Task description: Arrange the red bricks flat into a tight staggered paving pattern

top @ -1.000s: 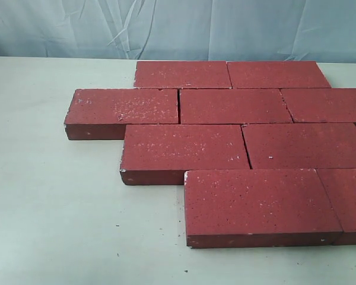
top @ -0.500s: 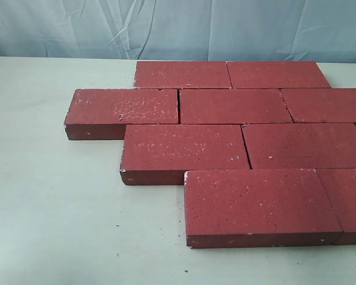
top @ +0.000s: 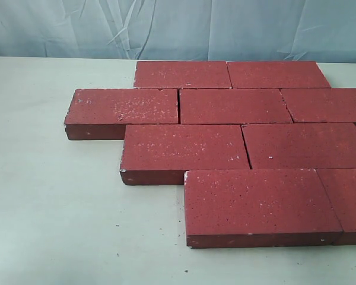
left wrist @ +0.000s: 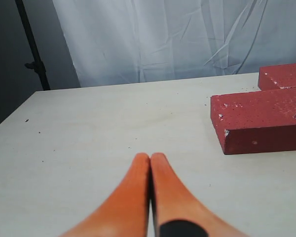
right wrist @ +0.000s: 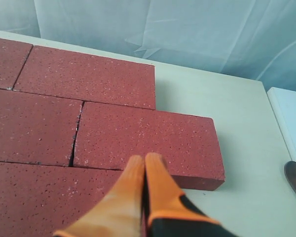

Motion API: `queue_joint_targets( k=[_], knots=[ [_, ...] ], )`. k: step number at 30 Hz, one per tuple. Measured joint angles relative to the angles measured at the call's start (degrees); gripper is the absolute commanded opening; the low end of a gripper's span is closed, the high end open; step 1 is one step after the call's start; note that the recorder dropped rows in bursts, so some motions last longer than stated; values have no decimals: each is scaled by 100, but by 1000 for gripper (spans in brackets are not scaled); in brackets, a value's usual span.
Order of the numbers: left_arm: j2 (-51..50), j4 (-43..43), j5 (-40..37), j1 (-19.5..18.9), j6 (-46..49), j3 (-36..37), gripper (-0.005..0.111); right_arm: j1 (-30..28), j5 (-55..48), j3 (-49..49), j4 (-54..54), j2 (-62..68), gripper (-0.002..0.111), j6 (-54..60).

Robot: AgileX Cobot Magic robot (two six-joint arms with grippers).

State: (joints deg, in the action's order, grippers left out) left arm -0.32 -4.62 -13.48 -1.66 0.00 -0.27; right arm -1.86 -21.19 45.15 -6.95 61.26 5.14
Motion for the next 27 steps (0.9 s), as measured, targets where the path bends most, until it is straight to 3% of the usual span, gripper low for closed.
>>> queue_joint_targets(
  k=[27],
  knots=[
    [0, 21, -12, 0, 0, 0, 0, 0, 174, -94, 0, -415, -1, 0]
  ],
)
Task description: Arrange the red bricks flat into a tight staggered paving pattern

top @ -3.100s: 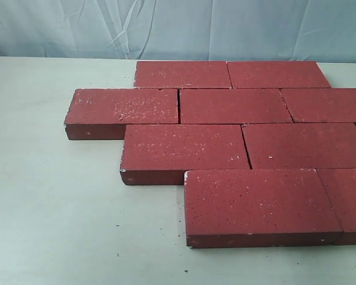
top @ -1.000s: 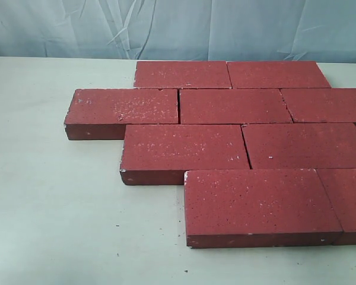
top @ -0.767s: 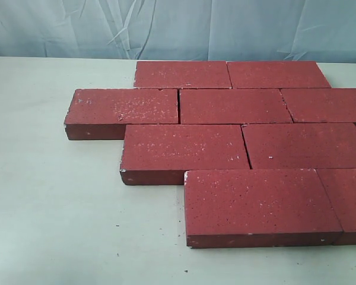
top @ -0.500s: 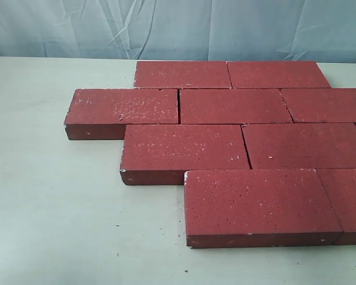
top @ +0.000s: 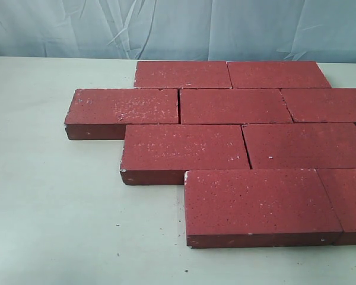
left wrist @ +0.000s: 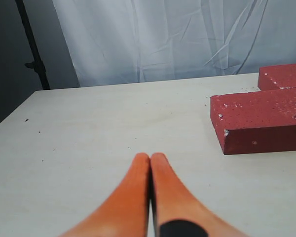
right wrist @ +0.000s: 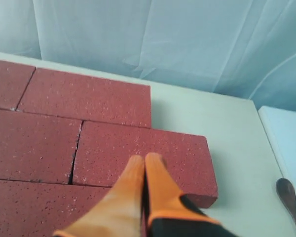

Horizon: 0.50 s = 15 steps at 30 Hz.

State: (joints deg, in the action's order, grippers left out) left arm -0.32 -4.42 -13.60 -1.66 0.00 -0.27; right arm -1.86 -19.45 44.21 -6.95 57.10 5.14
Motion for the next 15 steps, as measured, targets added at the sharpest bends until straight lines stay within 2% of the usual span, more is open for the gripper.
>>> queue_joint_targets(
  k=[9, 15],
  knots=[
    [0, 0, 0, 0, 0, 0, 0, 0, 1100, -1355, -10, -1244, -1, 0],
    [0, 0, 0, 0, 0, 0, 0, 0, 1331, -2181, -10, -2272, -1, 0]
  ],
)
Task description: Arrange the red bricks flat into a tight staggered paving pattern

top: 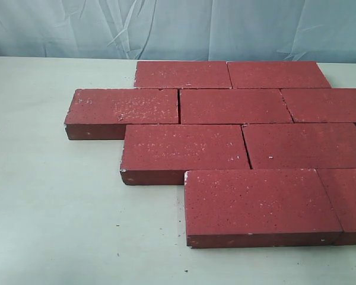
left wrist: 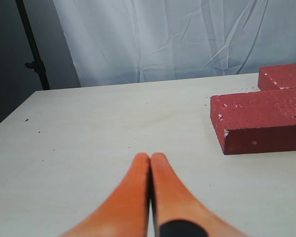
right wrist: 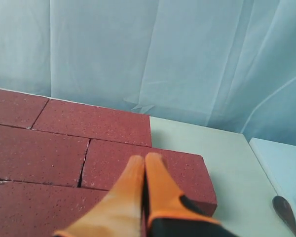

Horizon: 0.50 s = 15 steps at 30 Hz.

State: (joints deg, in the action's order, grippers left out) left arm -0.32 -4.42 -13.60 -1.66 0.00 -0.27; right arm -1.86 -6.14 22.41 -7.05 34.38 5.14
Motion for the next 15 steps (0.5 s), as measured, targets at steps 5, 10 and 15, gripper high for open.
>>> queue_joint_targets(
  k=[5, 10, 15],
  knots=[
    [0, 0, 0, 0, 0, 0, 0, 0, 0, -618, 0, -815, -1, 0],
    [0, 0, 0, 0, 0, 0, 0, 0, -10, -1134, 0, -1568, -1, 0],
    [0, 0, 0, 0, 0, 0, 0, -23, -10, -1561, 10, -2217, -1, 0]
  ],
)
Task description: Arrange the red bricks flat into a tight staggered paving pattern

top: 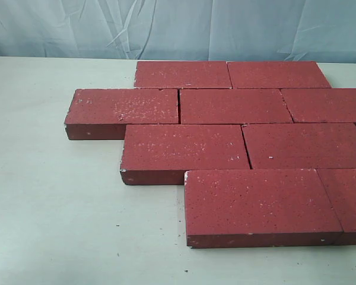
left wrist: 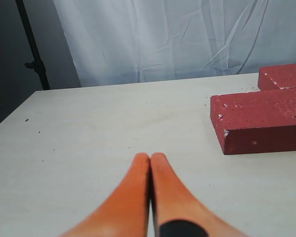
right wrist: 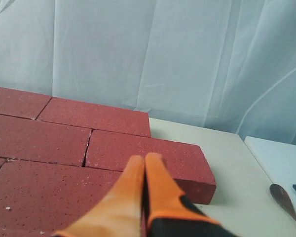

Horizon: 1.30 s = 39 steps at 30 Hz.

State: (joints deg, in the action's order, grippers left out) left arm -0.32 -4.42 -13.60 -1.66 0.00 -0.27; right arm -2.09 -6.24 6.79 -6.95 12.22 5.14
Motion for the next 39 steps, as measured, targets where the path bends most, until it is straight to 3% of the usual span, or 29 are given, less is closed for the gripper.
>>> queue_joint_targets(
  k=[15, 39],
  knots=[
    [0, 0, 0, 0, 0, 0, 0, -112, -43, -659, 211, -1156, -1, -16],
    [0, 0, 0, 0, 0, 0, 0, -112, -452, -671, 695, -1180, -1, -53]
  ],
)
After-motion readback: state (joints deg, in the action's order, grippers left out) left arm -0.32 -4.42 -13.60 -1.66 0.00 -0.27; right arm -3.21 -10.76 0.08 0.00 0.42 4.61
